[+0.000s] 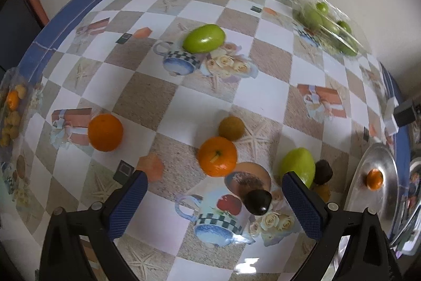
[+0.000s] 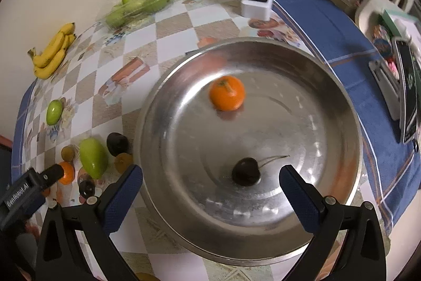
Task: Organize fruits
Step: 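Withdraw both tools from the bowl back over the remaining fruit, then grasp the green mango with the right tool while the left tool grasps another orange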
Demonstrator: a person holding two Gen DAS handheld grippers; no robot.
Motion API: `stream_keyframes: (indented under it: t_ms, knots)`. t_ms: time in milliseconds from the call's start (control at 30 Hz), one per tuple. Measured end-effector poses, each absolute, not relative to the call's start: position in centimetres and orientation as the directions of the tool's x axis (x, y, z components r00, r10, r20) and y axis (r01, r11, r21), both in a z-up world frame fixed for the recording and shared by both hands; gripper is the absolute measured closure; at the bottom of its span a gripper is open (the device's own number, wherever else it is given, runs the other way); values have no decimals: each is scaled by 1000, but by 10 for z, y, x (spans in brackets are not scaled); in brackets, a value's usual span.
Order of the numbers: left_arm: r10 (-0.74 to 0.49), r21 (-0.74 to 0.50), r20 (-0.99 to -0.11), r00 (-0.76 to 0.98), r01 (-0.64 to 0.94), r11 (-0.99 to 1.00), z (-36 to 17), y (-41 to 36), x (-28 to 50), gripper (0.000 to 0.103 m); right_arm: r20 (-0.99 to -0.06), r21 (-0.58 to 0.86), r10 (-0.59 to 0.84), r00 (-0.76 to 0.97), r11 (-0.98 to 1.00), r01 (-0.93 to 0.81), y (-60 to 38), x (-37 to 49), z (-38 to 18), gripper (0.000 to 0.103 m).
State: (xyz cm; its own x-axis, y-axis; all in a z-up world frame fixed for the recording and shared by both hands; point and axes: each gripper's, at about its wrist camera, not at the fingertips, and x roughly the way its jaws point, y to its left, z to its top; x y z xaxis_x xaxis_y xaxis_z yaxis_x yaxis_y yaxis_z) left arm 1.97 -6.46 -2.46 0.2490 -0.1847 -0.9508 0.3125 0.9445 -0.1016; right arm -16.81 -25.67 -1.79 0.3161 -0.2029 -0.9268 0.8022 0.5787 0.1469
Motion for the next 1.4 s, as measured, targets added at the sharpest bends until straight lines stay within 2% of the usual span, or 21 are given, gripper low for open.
stream_keyframes:
  t_ms: [400, 633, 900, 1400]
  knots:
    - [-162, -106, -936, 311, 191, 976, -14, -12, 59, 0, -888, 212, -180, 423, 657, 724, -235, -140, -7, 0]
    - [-120, -74, -928, 352, 143, 987, -9, 21, 79, 0, -861, 302, -97, 500, 694, 654, -214, -115, -2, 0]
    - [-127, -94, -923, 363, 108, 990, -10, 44, 96, 0, -848, 290, -58, 527, 782, 552, -181, -79, 5, 0]
    - [-133, -71, -930, 344, 188, 980, -27, 33, 105, 0, -873, 243, -39, 486, 828, 505, -172, -47, -9, 1]
